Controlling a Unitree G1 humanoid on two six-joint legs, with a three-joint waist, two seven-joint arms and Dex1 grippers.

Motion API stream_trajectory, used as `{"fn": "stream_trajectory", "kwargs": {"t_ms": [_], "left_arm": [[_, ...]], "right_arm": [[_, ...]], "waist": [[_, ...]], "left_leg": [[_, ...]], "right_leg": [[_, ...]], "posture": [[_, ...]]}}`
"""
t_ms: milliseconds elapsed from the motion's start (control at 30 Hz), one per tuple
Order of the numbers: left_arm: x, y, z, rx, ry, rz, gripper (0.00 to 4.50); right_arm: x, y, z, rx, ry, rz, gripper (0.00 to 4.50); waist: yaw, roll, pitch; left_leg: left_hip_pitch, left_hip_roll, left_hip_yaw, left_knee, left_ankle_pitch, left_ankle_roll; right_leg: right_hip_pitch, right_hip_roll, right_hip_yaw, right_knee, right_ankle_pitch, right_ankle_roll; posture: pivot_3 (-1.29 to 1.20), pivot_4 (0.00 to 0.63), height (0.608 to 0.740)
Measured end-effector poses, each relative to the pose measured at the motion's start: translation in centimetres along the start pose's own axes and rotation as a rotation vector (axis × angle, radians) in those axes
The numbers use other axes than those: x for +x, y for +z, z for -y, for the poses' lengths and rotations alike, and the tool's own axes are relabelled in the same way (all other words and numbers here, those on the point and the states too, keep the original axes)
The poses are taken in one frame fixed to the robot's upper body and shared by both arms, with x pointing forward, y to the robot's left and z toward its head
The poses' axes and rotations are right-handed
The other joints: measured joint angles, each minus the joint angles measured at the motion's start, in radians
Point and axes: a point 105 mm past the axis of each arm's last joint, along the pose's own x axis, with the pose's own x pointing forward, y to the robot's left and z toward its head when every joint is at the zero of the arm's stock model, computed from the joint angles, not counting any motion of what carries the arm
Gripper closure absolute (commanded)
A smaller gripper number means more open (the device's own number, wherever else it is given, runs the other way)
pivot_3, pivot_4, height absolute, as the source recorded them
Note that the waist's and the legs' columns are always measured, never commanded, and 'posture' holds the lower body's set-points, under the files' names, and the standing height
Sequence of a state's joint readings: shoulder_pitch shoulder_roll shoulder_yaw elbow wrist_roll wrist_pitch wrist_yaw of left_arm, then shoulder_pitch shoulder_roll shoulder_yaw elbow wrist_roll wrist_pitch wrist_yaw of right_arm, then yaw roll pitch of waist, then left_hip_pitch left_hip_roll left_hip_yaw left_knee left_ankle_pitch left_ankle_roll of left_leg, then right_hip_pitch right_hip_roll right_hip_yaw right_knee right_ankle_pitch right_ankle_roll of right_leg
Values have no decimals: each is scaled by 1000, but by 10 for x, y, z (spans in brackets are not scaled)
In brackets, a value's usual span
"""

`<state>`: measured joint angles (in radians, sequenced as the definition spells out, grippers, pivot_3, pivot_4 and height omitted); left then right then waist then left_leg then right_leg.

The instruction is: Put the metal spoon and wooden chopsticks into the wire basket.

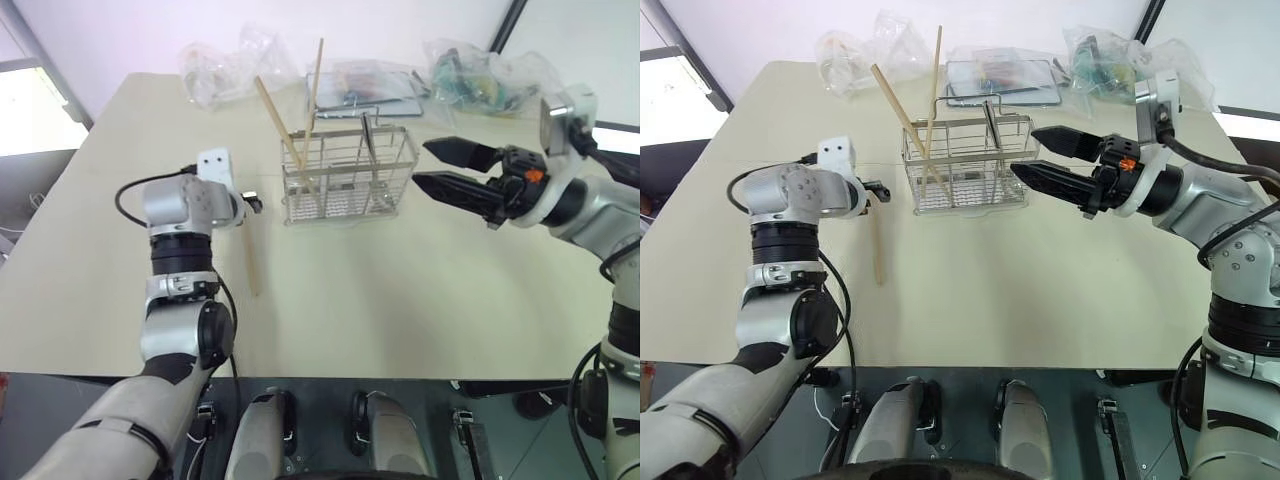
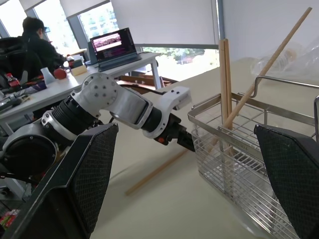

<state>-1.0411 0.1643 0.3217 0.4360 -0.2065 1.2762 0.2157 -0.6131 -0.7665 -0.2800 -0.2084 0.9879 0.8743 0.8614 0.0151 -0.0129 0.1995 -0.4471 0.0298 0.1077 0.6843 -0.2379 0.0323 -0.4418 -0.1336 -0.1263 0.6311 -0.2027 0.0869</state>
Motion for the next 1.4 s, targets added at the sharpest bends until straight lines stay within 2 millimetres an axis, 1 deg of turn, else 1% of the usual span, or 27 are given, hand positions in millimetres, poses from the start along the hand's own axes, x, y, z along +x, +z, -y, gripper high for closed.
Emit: {"fn": "stream_trajectory", "kwargs": {"t_ms": [33, 67, 200, 233, 300, 400, 500, 533, 700, 800, 833, 900, 933, 967, 1000, 1033, 1067, 1133, 1167, 1233, 1267, 1333, 1400], "left_arm": [[1, 0, 1, 8, 1, 2, 58], [2, 0, 2, 18, -5, 3, 58], [4, 1, 3, 33, -18, 5, 58], [5, 1, 3, 33, -19, 5, 295], [5, 2, 1, 27, -14, 6, 872], [6, 3, -5, 7, -7, 11, 2397], [6, 3, -5, 2, -9, 9, 3976], [6, 3, -5, 2, -10, 8, 4425], [6, 3, -5, -1, -13, 11, 4425], [6, 10, -13, -13, 0, 50, 4425], [5, 17, -19, -20, 16, 87, 4425], [-1, 41, -32, -61, 44, 214, 4425], [-6, 57, -37, -89, 52, 292, 4425], [-17, 82, -43, -146, 48, 425, 4425], [-34, 108, -49, -195, 40, 556, 4425], [-54, 133, -53, -236, 17, 685, 4425], [-81, 160, -53, -274, -35, 830, 4425], [-132, 195, -43, -303, -150, 1055, 4425], [-153, 206, -35, -310, -215, 1142, 4425], [-180, 215, -19, -319, -334, 1232, 4425], [-188, 217, -8, -323, -399, 1253, 4425], [-196, 214, 13, -308, -498, 1257, 4425], [-202, 205, 40, -246, -579, 1261, 4425]], "right_arm": [[0, 1, -1, -4, 1, 0, 0], [0, 1, -1, -5, 0, 2, 0], [1, 2, -2, -9, -2, 5, 0], [1, 2, -2, -9, -4, 5, 0], [1, 2, -1, -9, -11, 6, 0], [0, 2, 0, -9, -19, 7, 0], [0, 2, 0, -9, -18, 7, 0], [0, 2, 0, -9, -18, 8, 0], [0, 3, -1, -14, -11, 11, 0], [0, 3, 0, -11, -11, 12, 0], [0, 3, 1, -8, -13, 12, 0], [-1, 2, 1, -6, -15, 12, 0], [-1, 2, 1, -6, -15, 12, 0], [-1, 3, 1, -6, -15, 12, 0], [0, 3, 2, -7, -15, 12, 0], [0, 4, 3, -6, -17, 14, 0], [-1, 6, 4, -7, -21, 16, 0], [1, 10, 4, -15, -16, 18, 0], [1, 11, 3, -18, -14, 19, 0], [1, 11, 3, -16, -14, 16, 0], [1, 10, 3, -13, -15, 14, 0], [1, 10, 3, -10, -16, 11, 0], [1, 10, 4, -8, -21, 8, 0]], "waist": [[0, 0, 0], [0, 0, 0], [1, 0, -1], [2, 0, -1], [1, 0, -1], [2, 0, -1], [6, 0, -1], [6, 0, -1], [5, 0, -1], [-1, 0, -1], [-2, 0, -1], [-3, 0, 0], [-3, 0, 0], [-2, -1, 0], [-2, -1, 0], [-2, -1, 0], [-2, -1, 0], [3, -1, 0], [6, -1, 0], [10, -1, 0], [13, -1, 0], [18, -1, 0], [23, -1, 0]], "left_leg": [[0, 0, 0, 0, 0, 0], [1, 0, 0, 0, -2, 4], [2, 0, 0, 0, -3, 4], [2, 0, 0, 0, -3, 4], [2, 0, 0, 0, -3, 4], [2, 0, 0, 0, -3, 4], [1, 0, 0, 0, -3, 4], [1, 0, 0, 0, -3, 5], [1, 0, 0, 0, -3, 5], [0, 0, 0, 0, -3, 5], [0, 0, 0, 0, -3, 5], [-1, 1, 0, 0, -3, 4], [-1, 1, 0, 0, -3, 4], [-2, 1, 0, 0, -3, 4], [-4, 1, 0, 0, -3, 4], [-4, 1, 0, 0, -3, 4], [-4, 1, 1, 0, -2, 4], [-4, 0, 1, 0, -2, 3], [-4, -1, 1, 0, -2, 3], [-4, -1, 1, 1, -2, 4], [-4, -1, 2, 1, -3, 5], [-3, 0, 1, 2, -4, 6], [-3, 0, 1, 2, -3, 6]], "right_leg": [[0, 0, 0, 0, 0, 0], [0, 0, 0, 0, 0, 0], [1, 0, 0, 0, 0, 0], [2, 0, 0, 0, 0, 0], [1, 0, 0, 0, 0, 0], [1, -1, 0, 0, 0, 0], [1, -1, 0, 0, 0, 0], [1, -1, 0, 0, 0, 0], [1, -1, 0, 0, 0, 0], [0, 0, 0, 0, 0, 0], [0, 0, 0, 0, 0, 0], [-1, 0, 0, 0, 0, 0], [-2, 0, 0, 0, 0, -1], [-2, 0, -1, 0, 0, -1], [-3, 0, -1, 0, 1, -1], [-3, -1, -1, -1, 1, -1], [-3, -1, -1, -1, 1, -1], [-2, -2, -1, -3, 1, -1], [-1, -2, -1, -3, 1, -1], [-1, -2, -1, -3, 1, 1], [-1, -2, -1, -3, 2, 1], [-1, -1, 0, -3, 2, 1], [-1, 0, 0, -2, 2, 1]], "posture": [[0, 150, 704], [0, 150, 704], [0, 150, 704], [0, 150, 704], [0, 150, 704], [0, 150, 704], [0, 150, 704], [0, 150, 704], [0, 150, 704], [0, 150, 704], [0, 150, 704], [0, 150, 704], [0, 150, 704], [0, 150, 704], [0, 150, 704], [0, 150, 704], [0, 150, 704], [0, 150, 704], [0, 150, 704], [0, 150, 704], [0, 150, 704], [0, 150, 704], [0, 150, 704]]}}
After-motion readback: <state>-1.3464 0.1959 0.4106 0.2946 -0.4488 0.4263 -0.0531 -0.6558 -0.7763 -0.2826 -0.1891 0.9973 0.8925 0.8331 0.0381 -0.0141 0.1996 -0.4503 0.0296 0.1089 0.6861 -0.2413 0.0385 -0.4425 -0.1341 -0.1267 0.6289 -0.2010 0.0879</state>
